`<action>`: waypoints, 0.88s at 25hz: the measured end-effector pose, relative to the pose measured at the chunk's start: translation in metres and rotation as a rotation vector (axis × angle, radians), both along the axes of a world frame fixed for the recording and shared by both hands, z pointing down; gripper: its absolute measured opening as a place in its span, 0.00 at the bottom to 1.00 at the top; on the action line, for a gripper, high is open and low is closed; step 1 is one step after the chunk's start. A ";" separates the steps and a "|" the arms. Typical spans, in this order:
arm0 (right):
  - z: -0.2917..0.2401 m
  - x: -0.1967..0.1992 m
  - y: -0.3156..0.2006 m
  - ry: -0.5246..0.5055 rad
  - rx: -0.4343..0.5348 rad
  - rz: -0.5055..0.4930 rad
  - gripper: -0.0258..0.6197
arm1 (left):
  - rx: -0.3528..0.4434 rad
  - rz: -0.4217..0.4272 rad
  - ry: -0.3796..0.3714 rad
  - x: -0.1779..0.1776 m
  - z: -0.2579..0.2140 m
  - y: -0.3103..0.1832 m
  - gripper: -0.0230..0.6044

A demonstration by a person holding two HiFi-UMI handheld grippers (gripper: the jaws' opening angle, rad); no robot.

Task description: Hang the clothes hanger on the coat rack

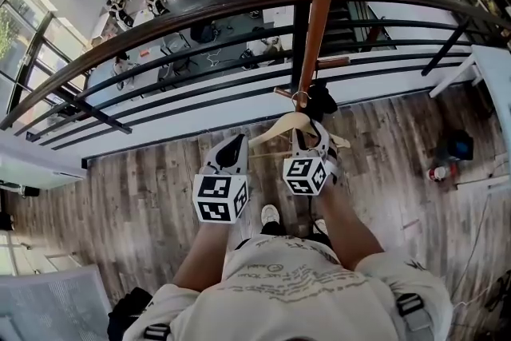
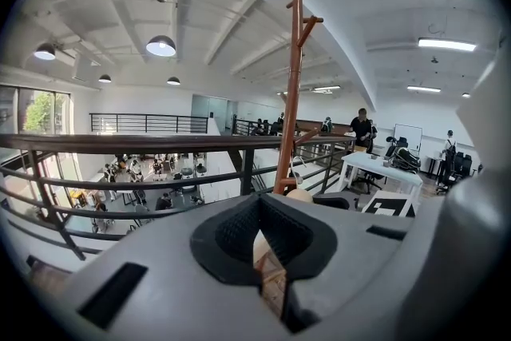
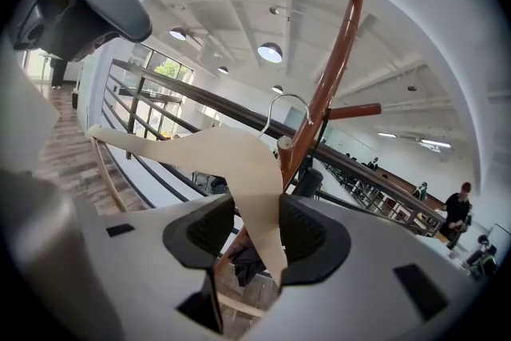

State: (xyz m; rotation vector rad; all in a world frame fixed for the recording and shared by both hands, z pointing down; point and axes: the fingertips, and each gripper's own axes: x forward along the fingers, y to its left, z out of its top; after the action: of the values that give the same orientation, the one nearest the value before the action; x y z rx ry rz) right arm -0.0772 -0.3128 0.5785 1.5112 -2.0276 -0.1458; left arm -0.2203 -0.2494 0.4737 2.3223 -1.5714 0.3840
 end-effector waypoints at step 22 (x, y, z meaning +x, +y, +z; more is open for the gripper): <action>0.067 0.003 -0.041 -0.046 -0.107 0.131 0.31 | -0.059 0.044 -0.038 -0.029 0.030 -0.023 0.04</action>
State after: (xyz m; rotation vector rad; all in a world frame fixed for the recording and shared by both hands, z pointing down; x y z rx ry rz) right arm -0.0742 -0.3533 0.6452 1.5872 -1.9326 0.0496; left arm -0.2489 -0.2724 0.5039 2.3208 -1.5076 0.4806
